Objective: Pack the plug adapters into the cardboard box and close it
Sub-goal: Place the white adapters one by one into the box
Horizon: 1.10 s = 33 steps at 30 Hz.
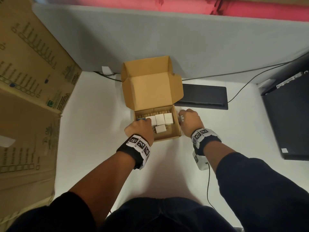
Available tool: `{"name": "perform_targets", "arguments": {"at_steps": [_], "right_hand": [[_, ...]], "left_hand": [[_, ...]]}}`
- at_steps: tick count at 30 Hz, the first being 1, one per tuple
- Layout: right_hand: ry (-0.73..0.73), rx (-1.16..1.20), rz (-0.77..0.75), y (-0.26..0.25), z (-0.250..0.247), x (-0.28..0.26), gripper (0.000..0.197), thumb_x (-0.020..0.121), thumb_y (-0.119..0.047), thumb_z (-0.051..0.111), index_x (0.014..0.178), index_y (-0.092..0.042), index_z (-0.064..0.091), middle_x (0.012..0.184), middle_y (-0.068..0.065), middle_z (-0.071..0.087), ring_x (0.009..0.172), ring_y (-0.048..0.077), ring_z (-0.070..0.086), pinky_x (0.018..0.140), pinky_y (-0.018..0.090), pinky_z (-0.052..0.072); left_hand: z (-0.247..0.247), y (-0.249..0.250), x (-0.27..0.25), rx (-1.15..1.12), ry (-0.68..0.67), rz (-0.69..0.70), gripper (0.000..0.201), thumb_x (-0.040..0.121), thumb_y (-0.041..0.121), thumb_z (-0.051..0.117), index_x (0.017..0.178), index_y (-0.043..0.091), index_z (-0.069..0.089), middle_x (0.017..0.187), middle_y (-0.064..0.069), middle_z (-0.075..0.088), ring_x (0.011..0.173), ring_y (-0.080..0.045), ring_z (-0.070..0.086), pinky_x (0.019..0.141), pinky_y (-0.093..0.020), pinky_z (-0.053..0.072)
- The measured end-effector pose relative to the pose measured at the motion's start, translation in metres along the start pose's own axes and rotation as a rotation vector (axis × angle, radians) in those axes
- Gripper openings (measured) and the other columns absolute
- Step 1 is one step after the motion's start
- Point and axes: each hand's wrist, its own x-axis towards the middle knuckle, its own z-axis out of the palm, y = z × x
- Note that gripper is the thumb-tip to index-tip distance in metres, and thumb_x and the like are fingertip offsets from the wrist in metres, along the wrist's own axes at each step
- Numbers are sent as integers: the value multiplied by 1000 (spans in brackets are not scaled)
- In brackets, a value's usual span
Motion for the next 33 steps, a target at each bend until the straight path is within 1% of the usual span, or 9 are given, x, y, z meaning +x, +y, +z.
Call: {"name": "perform_targets", "arguments": {"at_steps": [3, 7, 9, 12, 16, 22, 25, 28, 33], "right_hand": [[147, 211, 33, 7, -6, -8, 24, 87, -17, 67, 110, -12, 63, 109, 10, 60, 92, 27, 59, 75, 27, 40], [343, 380, -123, -6, -23, -28, 27, 84, -21, 73, 108, -18, 62, 107, 1, 55, 83, 16, 53, 70, 19, 38], [286, 374, -229, -18, -27, -35, 29, 83, -19, 74, 108, -19, 61, 104, 2, 57, 84, 17, 55, 71, 21, 41], [96, 260, -360, -34, -28, -39, 25, 83, -12, 72, 106, -16, 66, 102, 6, 62, 87, 22, 57, 76, 26, 42], [-147, -147, -367, -48, -22, -40, 25, 88, -18, 65, 111, -22, 73, 102, 9, 64, 100, 29, 58, 79, 32, 46], [-169, -373, -366, -60, -26, -39, 27, 89, -15, 66, 115, -20, 70, 106, 11, 66, 100, 31, 60, 82, 37, 49], [-220, -251, -336, -68, -26, -36, 18, 86, -16, 67, 104, -15, 67, 98, 9, 64, 91, 30, 64, 70, 33, 51], [-279, -47, -285, -74, -23, -31, 15, 77, -16, 72, 82, -18, 58, 81, 0, 56, 80, 26, 61, 60, 25, 41], [-346, 143, -396, -83, -17, -29, 29, 78, -6, 74, 104, -19, 74, 91, -9, 59, 85, 12, 56, 76, 20, 43]], "left_hand": [[-11, 6, -2, 80, 63, 92, 22, 91, 19, 54, 110, 20, 65, 84, 1, 58, 79, -23, 59, 64, -33, 42], [-3, 9, 6, -23, 54, 399, 35, 95, 18, 52, 126, 30, 60, 110, -9, 65, 101, -34, 66, 77, -42, 56], [2, 8, 10, -72, 26, 473, 37, 95, 25, 54, 128, 41, 60, 117, -8, 60, 104, -34, 63, 81, -47, 58], [14, 1, 19, 7, 55, 467, 31, 93, 26, 58, 118, 42, 68, 113, -7, 57, 103, -34, 63, 81, -46, 58], [16, -11, 17, 65, 105, 512, 31, 97, 27, 57, 121, 44, 69, 118, -7, 56, 115, -36, 54, 93, -48, 50], [15, -20, 13, 59, 51, 551, 41, 101, 21, 51, 138, 36, 59, 130, -10, 50, 127, -38, 44, 107, -47, 41], [8, -22, 10, -6, 85, 524, 40, 96, 18, 59, 134, 30, 62, 130, -11, 52, 123, -36, 48, 104, -45, 43], [-2, -30, 10, -13, 199, 436, 36, 85, 20, 69, 120, 24, 66, 122, -8, 57, 116, -33, 52, 98, -44, 43], [6, -52, 9, -146, 180, 315, 37, 84, 19, 69, 121, 22, 67, 116, -7, 60, 109, -31, 55, 86, -42, 51]]}}
